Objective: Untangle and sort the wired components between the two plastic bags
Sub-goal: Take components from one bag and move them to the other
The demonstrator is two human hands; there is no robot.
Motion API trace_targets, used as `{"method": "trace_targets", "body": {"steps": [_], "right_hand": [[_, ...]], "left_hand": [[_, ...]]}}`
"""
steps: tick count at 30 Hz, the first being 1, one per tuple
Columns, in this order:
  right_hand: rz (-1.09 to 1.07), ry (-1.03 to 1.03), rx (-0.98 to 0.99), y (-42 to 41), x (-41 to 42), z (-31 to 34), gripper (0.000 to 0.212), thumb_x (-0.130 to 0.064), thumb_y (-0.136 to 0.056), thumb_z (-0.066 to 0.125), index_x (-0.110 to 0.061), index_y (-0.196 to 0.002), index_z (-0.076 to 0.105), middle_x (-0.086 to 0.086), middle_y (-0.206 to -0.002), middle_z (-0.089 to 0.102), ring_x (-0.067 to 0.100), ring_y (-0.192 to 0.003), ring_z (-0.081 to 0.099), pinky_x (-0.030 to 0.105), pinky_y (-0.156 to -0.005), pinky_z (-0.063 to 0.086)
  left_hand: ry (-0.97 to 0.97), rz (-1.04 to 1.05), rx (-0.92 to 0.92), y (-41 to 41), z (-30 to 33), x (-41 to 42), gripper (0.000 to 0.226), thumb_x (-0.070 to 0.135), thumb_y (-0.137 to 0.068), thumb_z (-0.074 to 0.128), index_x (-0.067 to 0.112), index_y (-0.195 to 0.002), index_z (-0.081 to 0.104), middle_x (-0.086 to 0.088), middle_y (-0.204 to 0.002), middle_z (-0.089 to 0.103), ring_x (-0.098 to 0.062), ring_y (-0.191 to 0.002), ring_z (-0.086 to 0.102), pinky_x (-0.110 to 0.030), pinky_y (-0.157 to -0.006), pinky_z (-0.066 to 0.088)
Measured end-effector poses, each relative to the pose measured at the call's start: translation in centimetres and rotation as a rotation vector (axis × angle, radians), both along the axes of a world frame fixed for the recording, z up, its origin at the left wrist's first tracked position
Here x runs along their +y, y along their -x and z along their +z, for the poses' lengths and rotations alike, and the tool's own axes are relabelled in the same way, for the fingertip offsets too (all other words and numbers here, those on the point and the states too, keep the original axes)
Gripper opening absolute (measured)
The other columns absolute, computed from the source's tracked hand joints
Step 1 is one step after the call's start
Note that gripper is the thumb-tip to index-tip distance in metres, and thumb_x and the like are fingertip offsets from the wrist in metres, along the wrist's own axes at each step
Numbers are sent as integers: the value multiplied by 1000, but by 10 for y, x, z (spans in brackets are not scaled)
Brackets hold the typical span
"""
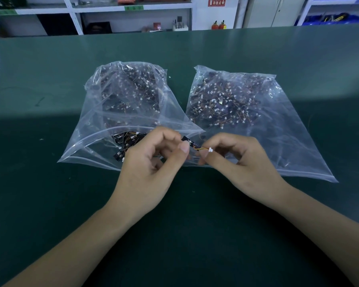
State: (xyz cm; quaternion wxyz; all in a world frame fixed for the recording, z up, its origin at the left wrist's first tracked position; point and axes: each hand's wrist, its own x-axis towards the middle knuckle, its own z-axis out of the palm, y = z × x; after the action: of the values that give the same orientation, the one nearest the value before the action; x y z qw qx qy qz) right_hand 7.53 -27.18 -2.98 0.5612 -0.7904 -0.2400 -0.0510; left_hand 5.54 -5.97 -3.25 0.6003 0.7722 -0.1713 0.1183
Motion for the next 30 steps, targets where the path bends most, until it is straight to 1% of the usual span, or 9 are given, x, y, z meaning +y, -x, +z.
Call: {"method": "trace_targets", "body": {"steps": [2,5,7,9,12,14,17,19,30], "right_hand": [[10,31,3,1,-1,-1,13,-8,-97,73,-11,-85,77,2,-79,75,19,-72,64,38,-73,51],[19,71,-4,2,-1,-1,14,-8,-97,74,-12,-84,77,0,-80,74,8,-72,62,25,-73,48],[1,71,-11,2,-1,-1,14,-10,-98,73,-13,-86,77,0,-81,75,13,-74,64,32,-73,51],[-18,60,-14,1,0,-1,13,-11,-99,72,-13,-87,77,1,-81,74,20,-75,65,43,-76,51],[-30,40,-12,0,0,0,13,-8,-99,71,-12,-87,77,3,-81,74,23,-77,65,48,-77,49],[-32,39,-4,0,0,-1,13,-9,-99,71,-13,-87,77,3,-81,74,24,-77,66,48,-77,49],[-31,60,7,1,0,-2,14,-8,-98,72,-14,-86,77,1,-81,75,23,-76,66,48,-77,50],[-32,67,8,1,0,-2,14,-7,-98,72,-14,-87,77,-1,-82,75,20,-77,67,48,-77,50],[-37,83,-3,1,0,-3,15,-8,-98,72,-17,-87,77,-4,-81,75,14,-76,66,43,-76,51]], "left_hand": [[-40,10,1,-1,0,0,13,37,-101,64,31,-90,66,3,-82,70,-17,-69,61,-36,-55,47],[-93,12,-13,-3,-1,0,17,30,-103,63,29,-87,66,2,-81,72,-18,-68,61,-44,-60,48],[-126,17,-41,-3,-2,1,18,27,-104,63,29,-86,66,2,-79,71,-15,-66,60,-38,-58,47],[-163,29,-70,-4,-3,2,17,26,-104,64,29,-88,67,4,-79,71,-11,-64,58,-24,-55,43],[-202,42,-95,-5,-4,3,17,21,-106,66,26,-90,68,5,-78,70,-7,-62,57,-13,-56,39],[-220,50,-114,-5,-5,3,15,22,-105,66,24,-90,69,3,-78,69,-11,-65,59,-16,-56,41],[-260,52,-148,-6,-6,4,13,23,-103,66,20,-90,69,2,-75,67,-20,-69,62,-32,-57,47],[-267,51,-155,-7,-6,4,15,24,-104,65,19,-90,68,2,-75,66,-23,-69,62,-36,-58,47],[-281,45,-171,-7,-7,5,14,22,-100,66,20,-87,67,3,-74,63,-21,-66,58,-35,-58,45]]}}
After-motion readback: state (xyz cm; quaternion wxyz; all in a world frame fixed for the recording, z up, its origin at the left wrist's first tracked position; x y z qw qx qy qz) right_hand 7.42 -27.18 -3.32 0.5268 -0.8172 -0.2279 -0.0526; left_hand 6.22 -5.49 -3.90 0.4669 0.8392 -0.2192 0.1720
